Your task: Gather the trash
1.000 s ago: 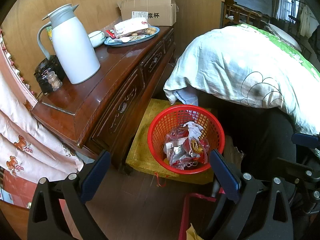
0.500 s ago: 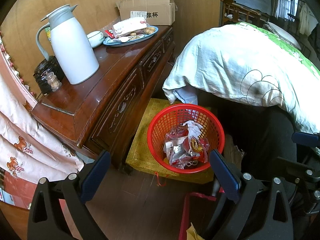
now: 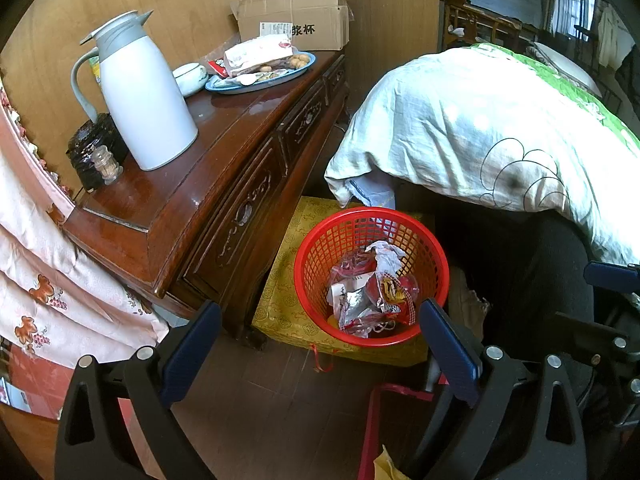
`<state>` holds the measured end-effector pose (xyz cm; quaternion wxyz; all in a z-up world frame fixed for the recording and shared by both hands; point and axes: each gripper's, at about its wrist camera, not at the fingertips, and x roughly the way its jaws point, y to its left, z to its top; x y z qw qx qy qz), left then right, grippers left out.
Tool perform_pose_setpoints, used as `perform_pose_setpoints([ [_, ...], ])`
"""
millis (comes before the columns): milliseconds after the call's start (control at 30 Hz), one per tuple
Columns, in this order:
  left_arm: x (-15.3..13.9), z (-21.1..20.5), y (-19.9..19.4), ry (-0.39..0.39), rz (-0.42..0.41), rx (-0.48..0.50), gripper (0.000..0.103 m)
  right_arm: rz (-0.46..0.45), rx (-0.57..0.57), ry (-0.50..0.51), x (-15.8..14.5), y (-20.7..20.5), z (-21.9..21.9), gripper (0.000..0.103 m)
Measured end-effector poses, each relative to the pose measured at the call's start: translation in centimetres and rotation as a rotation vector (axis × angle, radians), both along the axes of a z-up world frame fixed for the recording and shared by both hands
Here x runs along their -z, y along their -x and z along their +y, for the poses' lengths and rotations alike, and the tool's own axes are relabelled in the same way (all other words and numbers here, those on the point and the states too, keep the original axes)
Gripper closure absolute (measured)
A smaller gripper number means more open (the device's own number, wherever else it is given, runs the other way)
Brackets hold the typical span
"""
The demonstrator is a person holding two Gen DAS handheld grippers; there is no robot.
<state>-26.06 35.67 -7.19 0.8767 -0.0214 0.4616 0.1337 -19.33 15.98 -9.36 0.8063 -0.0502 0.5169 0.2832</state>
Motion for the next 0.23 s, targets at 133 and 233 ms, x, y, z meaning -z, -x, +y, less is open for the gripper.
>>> perform_pose_setpoints([
  [133, 0.01, -0.26, 0.07, -0.022, -0.009, -0.002, 0.006, 0.001, 0.001, 0.000, 0.04, 0.06, -0.05, 0.014],
  [233, 0.04, -0.25, 0.06, -0.017, -0.004, 0.004, 0.006, 0.001, 0.002, -0.001, 0.13, 0.35, -0.04, 0.014],
])
